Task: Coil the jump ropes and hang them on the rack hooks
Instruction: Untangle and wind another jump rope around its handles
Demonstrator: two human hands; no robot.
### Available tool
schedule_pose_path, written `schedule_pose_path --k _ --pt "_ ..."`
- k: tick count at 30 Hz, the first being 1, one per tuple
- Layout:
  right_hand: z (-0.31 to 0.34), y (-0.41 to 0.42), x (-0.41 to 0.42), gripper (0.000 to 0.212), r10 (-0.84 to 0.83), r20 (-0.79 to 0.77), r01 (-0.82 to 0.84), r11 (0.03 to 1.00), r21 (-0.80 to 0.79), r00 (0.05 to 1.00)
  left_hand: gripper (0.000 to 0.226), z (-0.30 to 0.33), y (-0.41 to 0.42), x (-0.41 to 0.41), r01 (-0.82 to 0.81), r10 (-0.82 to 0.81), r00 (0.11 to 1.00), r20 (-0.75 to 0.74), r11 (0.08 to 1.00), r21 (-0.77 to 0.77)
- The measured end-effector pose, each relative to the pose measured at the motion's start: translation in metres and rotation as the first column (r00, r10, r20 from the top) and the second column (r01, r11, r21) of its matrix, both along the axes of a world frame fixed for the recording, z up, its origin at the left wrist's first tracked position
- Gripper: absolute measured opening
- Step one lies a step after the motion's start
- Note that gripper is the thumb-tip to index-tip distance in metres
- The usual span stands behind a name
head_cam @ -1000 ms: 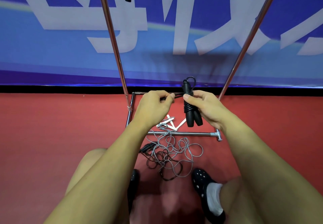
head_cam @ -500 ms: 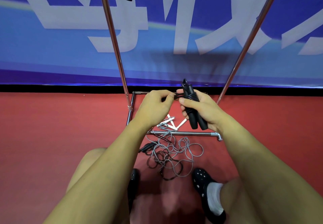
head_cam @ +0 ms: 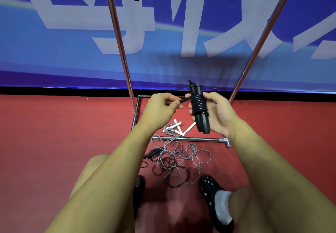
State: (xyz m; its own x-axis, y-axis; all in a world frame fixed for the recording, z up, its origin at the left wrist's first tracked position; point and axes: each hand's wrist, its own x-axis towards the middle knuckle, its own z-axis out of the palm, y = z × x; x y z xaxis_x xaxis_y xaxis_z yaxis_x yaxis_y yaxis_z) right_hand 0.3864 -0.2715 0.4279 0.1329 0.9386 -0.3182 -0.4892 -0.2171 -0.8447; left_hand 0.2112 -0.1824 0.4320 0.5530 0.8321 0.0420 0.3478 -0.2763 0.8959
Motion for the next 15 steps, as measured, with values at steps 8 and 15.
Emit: schedule_pose_path --k 8,15 --pt "-0.010 -0.001 -0.007 0.017 0.031 0.310 -0.036 0.999 0.011 0.950 0.024 -0.002 0.001 0.000 0.005 -0.007 0.999 -0.039 0.999 -0.043" --pt "-0.014 -0.003 -0.004 0.039 -0.025 0.507 0.022 1.000 0.011 0.861 0.042 0.003 -0.003 -0.001 0.065 -0.072 0.994 -0.081 0.994 -0.084"
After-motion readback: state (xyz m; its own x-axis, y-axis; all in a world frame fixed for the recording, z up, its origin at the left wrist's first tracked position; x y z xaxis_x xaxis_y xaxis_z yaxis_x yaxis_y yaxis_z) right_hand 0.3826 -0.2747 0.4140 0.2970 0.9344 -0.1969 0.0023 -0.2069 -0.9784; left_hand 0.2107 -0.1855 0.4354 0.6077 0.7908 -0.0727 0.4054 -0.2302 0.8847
